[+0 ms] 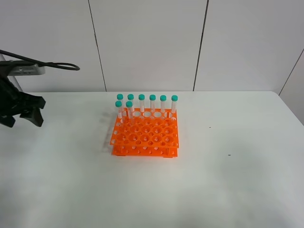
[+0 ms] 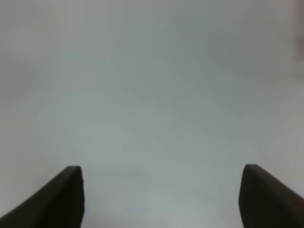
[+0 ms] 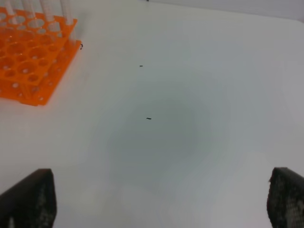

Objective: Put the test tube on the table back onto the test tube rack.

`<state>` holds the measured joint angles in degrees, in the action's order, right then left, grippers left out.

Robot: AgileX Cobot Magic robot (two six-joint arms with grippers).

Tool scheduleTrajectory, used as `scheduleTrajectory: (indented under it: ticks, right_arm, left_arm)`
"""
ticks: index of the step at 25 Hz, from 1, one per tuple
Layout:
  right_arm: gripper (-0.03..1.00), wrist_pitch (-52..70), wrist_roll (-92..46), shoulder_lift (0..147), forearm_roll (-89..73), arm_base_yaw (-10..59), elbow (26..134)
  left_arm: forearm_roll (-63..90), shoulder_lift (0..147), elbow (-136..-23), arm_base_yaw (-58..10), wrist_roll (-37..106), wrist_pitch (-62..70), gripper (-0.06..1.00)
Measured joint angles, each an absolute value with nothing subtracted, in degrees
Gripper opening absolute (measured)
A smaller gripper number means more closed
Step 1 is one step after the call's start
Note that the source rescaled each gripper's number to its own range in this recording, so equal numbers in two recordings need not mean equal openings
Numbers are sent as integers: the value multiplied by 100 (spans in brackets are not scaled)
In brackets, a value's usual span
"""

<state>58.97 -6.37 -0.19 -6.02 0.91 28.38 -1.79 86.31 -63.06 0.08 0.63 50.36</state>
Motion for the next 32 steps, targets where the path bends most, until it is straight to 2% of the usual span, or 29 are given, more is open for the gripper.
scheduleTrajectory:
  ticks: [7,13,20,32]
  right_arm:
    - [98,5897,-637,-19,-602,91,2838]
    - [98,5897,-637,-19,-602,91,2838]
    - [98,5897,-637,-19,-602,91,2838]
    - [98,5897,-637,-19,-602,91,2838]
  left_arm:
    - [-112,7769,-5885,125,81,5680,94]
    - [-43,6074,-4603,125,81,6141,94]
    - [49,3774,-3002,125,0,6046,94]
    - [0,1373,-2902,125,0,6025,94]
